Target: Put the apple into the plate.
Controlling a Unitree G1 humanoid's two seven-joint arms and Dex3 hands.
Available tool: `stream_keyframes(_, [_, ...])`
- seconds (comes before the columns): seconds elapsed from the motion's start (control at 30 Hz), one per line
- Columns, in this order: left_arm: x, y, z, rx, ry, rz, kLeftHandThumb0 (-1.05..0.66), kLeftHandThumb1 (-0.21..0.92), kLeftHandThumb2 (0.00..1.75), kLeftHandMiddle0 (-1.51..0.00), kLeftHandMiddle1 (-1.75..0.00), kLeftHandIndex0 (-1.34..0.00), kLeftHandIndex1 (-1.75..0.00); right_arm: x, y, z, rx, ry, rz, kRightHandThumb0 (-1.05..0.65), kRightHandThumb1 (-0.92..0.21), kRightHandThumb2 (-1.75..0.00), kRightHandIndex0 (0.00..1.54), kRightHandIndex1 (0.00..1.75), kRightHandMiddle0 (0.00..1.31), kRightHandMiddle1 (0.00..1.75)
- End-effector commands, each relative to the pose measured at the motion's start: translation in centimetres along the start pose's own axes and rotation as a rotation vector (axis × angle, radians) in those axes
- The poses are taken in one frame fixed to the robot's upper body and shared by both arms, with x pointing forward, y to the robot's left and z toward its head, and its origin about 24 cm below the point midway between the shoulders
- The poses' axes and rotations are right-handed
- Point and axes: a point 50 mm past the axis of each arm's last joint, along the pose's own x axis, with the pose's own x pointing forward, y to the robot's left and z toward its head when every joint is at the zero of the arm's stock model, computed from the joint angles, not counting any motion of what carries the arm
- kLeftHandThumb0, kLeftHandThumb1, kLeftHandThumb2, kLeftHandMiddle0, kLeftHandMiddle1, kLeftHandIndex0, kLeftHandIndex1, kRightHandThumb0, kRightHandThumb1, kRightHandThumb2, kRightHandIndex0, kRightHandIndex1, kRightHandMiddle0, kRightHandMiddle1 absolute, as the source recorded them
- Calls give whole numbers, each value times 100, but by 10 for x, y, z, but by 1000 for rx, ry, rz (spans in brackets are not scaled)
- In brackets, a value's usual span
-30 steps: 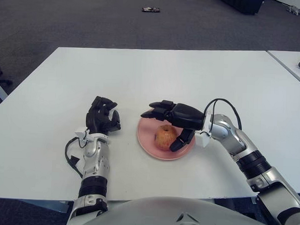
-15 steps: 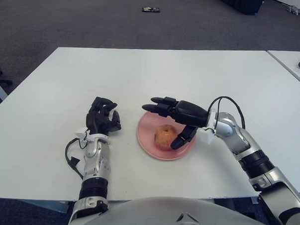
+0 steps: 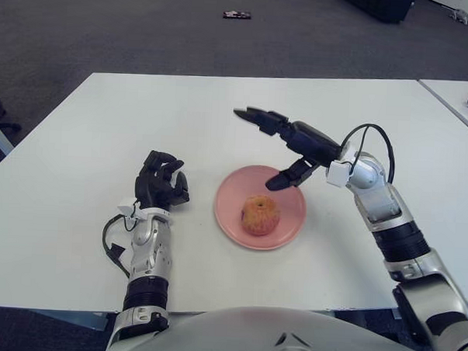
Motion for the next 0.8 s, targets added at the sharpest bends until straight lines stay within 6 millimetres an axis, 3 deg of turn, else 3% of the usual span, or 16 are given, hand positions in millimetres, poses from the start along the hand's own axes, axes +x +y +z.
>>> stream_keyframes(0.0, [-10,12,-19,-5,103,44,-1,-8,175,-93,-175,-70,-166,-9,-4,-5,67,53,-198,-68,-60,-95,1,70,0,87])
stream_keyframes(0.13, [-10,12,-19,0,102,35,-1,-8,175,-94,-175,-70,-166,-12,-3,-8,162,77,-385,-60,-60,-108,3,103,0,125])
stream_keyframes(0.3, [-9,13,-20,13,101,26,-1,-8,175,-94,-175,-71,-165,-20,0,-18,257,147,-649,-46,-60,-121,9,118,7,146])
stream_keyframes(0.33, [-9,13,-20,14,101,26,-1,-8,175,-94,-175,-71,-165,-20,0,-18,259,152,-664,-41,-74,-90,13,119,14,160])
stream_keyframes(0.4, [-9,13,-20,17,102,26,-1,-8,175,-94,-175,-71,-165,-28,2,-24,293,199,-721,-38,-80,-75,17,120,18,167])
stream_keyframes(0.6, [-9,13,-21,17,102,29,-1,-8,175,-94,-175,-71,-165,-57,7,-53,333,400,-781,-36,-81,-69,28,120,25,174])
stream_keyframes(0.77, [-8,12,-22,23,104,25,-1,-8,175,-94,-175,-70,-166,-63,13,-65,337,497,-791,-35,-88,-59,29,120,21,174])
